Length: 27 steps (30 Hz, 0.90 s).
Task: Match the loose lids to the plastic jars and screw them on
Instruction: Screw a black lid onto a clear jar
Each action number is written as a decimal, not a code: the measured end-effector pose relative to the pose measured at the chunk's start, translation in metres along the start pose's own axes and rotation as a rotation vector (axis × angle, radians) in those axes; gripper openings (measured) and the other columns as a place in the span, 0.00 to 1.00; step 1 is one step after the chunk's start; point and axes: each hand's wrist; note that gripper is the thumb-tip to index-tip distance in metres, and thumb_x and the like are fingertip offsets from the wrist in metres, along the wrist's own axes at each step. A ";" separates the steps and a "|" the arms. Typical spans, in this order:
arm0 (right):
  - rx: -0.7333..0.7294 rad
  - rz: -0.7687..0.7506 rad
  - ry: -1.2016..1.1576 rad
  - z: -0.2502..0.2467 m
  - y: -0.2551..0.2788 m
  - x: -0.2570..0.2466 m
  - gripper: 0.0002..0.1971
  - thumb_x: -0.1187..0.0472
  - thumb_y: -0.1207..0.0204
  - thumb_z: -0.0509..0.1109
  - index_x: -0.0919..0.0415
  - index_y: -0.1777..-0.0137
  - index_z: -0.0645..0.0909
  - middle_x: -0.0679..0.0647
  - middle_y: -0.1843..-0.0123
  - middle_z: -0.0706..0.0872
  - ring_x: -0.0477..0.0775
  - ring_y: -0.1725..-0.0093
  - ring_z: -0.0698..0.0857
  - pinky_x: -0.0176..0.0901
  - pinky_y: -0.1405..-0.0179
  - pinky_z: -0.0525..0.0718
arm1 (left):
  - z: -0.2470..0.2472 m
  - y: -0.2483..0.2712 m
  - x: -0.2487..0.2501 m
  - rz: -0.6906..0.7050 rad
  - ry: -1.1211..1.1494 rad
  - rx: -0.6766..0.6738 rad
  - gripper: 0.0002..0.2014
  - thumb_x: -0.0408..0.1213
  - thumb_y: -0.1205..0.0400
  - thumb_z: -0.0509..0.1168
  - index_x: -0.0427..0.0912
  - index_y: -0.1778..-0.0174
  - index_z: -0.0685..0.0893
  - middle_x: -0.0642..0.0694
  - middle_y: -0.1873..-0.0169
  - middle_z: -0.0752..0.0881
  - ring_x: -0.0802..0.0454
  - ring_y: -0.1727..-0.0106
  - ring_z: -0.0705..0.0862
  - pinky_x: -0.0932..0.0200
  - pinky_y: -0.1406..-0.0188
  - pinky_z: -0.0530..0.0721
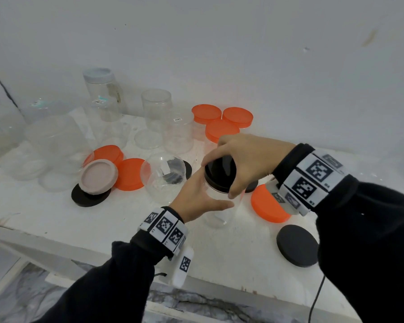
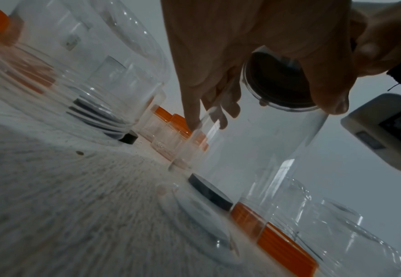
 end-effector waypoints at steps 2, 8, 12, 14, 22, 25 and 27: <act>0.041 0.003 0.026 0.003 0.000 -0.001 0.34 0.44 0.41 0.80 0.41 0.33 0.76 0.49 0.50 0.75 0.46 0.53 0.73 0.36 0.60 0.77 | 0.000 0.000 0.000 -0.005 0.007 -0.007 0.33 0.33 0.36 0.81 0.58 0.42 0.71 0.59 0.48 0.82 0.73 0.47 0.79 0.79 0.51 0.74; 0.216 0.158 0.141 0.020 -0.008 -0.010 0.29 0.31 0.36 0.69 0.59 0.52 0.82 0.52 0.65 0.78 0.52 0.63 0.79 0.43 0.68 0.78 | 0.002 0.000 -0.001 -0.017 0.083 -0.017 0.38 0.45 0.43 0.79 0.51 0.37 0.73 0.55 0.45 0.84 0.64 0.42 0.81 0.67 0.44 0.78; 0.197 0.223 0.193 0.022 -0.008 -0.008 0.36 0.25 0.36 0.63 0.59 0.49 0.79 0.50 0.61 0.77 0.51 0.62 0.77 0.41 0.67 0.74 | 0.000 0.001 -0.002 -0.023 0.058 -0.028 0.39 0.42 0.41 0.80 0.50 0.33 0.72 0.56 0.42 0.82 0.65 0.40 0.80 0.68 0.42 0.77; 0.037 0.172 0.104 0.014 -0.004 -0.002 0.38 0.27 0.36 0.66 0.53 0.33 0.74 0.50 0.45 0.77 0.52 0.49 0.79 0.43 0.54 0.79 | -0.003 0.000 -0.002 -0.028 0.036 -0.047 0.37 0.37 0.37 0.81 0.51 0.33 0.71 0.58 0.43 0.82 0.71 0.42 0.78 0.76 0.46 0.75; 0.095 0.039 0.091 0.011 -0.005 -0.004 0.30 0.36 0.37 0.74 0.48 0.37 0.77 0.49 0.51 0.76 0.49 0.54 0.75 0.38 0.63 0.75 | -0.004 -0.001 -0.003 -0.013 0.016 -0.037 0.36 0.38 0.38 0.82 0.53 0.37 0.71 0.59 0.45 0.82 0.70 0.43 0.79 0.75 0.47 0.76; 0.203 0.176 0.138 0.021 -0.008 -0.010 0.31 0.30 0.34 0.66 0.58 0.47 0.79 0.51 0.59 0.78 0.53 0.59 0.79 0.42 0.65 0.78 | 0.002 0.000 -0.005 -0.007 0.043 -0.024 0.39 0.45 0.41 0.80 0.49 0.34 0.73 0.56 0.43 0.82 0.63 0.40 0.80 0.63 0.40 0.79; 0.239 0.263 0.177 0.025 -0.010 -0.016 0.30 0.30 0.33 0.63 0.59 0.52 0.77 0.51 0.63 0.75 0.54 0.61 0.78 0.42 0.68 0.74 | 0.003 0.000 -0.007 0.001 0.026 -0.025 0.40 0.47 0.41 0.80 0.47 0.32 0.74 0.57 0.42 0.81 0.62 0.39 0.79 0.59 0.38 0.79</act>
Point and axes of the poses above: each hand's wrist, its own y-axis away from the middle knuckle, its own z-axis out of the palm, x = y × z
